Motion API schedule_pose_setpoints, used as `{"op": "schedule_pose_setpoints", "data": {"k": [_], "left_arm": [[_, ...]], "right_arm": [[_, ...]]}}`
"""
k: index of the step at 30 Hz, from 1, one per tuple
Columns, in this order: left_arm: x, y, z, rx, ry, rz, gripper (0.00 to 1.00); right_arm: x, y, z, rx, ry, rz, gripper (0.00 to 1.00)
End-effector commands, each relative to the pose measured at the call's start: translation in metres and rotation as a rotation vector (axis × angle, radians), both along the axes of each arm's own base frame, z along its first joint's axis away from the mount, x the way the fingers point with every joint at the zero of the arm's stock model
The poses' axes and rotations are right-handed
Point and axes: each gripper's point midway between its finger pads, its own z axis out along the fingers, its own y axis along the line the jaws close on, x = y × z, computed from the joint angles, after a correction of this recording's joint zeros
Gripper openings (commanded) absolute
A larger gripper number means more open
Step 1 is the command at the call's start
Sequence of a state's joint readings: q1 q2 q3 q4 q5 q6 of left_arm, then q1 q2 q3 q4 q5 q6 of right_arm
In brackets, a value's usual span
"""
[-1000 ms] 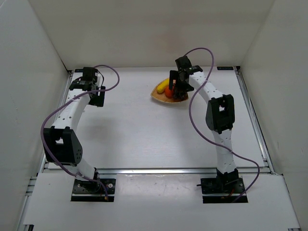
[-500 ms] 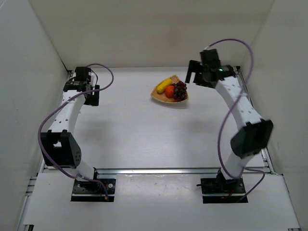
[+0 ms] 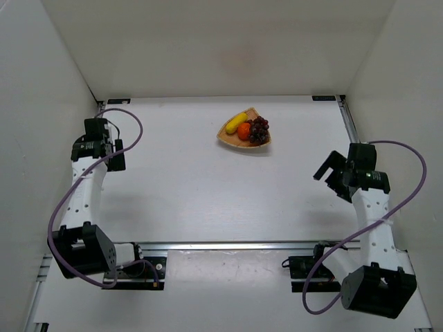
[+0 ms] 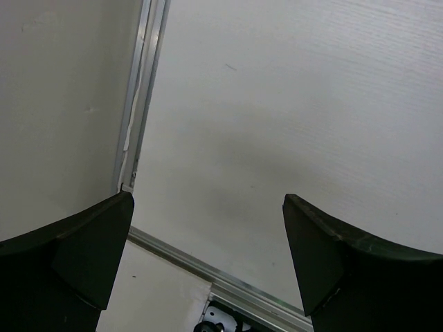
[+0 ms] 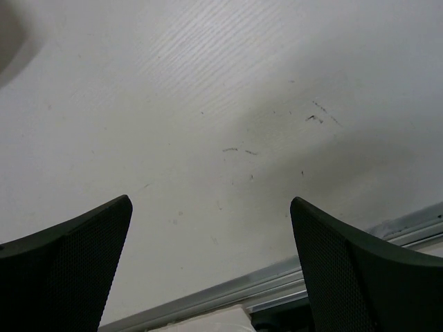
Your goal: Place and organize the fake fruits in the fruit bowl
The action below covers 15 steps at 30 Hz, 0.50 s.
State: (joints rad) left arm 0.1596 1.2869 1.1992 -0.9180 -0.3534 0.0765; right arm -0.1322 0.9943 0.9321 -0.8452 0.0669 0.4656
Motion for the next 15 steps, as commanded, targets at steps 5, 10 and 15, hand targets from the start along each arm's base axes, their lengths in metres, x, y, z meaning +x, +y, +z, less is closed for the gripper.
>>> {"op": "schedule_pose_setpoints", "data": {"k": [5, 10, 15], "left_arm": [[-0.033, -0.006, -0.011, -0.027, -0.014, 0.025, 1.00], [-0.041, -0.013, -0.017, -0.054, -0.021, 0.006, 1.00], [-0.042, -0.012, -0.015, -0.068, -0.035, 0.013, 1.00]], "right_arm": [[-0.014, 0.017, -0.012, 0.091, -0.011, 0.020, 0.99], [-0.022, 0.020, -0.008, 0.098, -0.031, 0.028, 0.99], [-0.025, 0.019, -0.008, 0.085, -0.030, 0.030, 0.99]]}}
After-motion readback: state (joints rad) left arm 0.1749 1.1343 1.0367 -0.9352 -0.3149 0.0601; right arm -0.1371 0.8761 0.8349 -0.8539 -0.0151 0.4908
